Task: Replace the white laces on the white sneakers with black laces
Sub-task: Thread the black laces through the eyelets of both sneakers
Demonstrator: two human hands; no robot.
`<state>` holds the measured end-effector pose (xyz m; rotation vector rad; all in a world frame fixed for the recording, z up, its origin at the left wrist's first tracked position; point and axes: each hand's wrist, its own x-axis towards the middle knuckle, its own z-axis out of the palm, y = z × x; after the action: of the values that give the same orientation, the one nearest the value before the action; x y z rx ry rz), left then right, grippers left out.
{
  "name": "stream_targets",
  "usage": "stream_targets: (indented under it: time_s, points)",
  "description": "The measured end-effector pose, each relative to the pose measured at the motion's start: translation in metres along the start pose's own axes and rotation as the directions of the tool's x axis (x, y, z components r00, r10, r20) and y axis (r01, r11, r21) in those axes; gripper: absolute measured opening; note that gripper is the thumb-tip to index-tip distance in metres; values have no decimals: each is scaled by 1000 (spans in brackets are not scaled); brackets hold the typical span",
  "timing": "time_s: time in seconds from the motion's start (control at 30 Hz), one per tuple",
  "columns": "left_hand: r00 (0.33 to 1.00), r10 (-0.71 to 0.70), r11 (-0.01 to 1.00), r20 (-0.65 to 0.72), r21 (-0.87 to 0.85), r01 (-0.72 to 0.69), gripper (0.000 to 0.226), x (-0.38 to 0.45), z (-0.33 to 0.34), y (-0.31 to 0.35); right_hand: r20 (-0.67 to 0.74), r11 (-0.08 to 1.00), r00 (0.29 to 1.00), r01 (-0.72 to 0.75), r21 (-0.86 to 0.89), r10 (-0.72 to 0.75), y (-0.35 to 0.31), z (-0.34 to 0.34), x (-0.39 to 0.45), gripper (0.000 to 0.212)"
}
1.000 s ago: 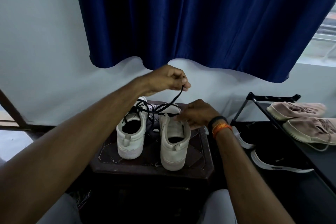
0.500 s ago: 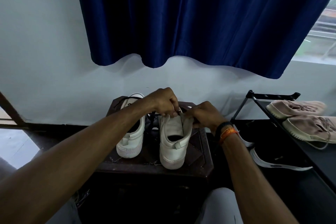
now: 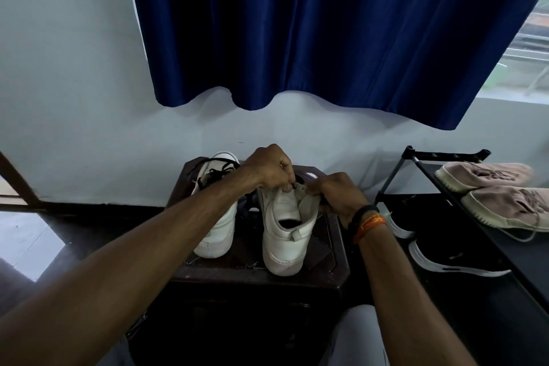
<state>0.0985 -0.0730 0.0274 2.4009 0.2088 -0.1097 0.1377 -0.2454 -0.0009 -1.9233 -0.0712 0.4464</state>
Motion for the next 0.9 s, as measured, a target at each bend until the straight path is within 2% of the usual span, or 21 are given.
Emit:
stream_targets:
  time_s: [0.1, 0.27, 0.67, 0.9]
  points:
    - [1000, -3, 1000, -12, 2, 3, 19, -2, 5, 2, -26, 1000, 1000, 7, 19, -6, 3, -1, -1, 14]
    - [997, -25, 1000, -72, -18, 24, 17, -5, 8, 3, -13, 997, 1000, 24, 72, -24, 1, 3, -6, 3]
    - [979, -64, 997, -191, -61, 54, 27, -7, 17, 2, 25, 985, 996, 87, 147, -91, 5, 10, -8, 28]
    - [962, -76, 985, -261, -168, 33, 32, -7, 27, -5, 48, 969, 990, 121, 215, -134, 3, 9, -15, 27]
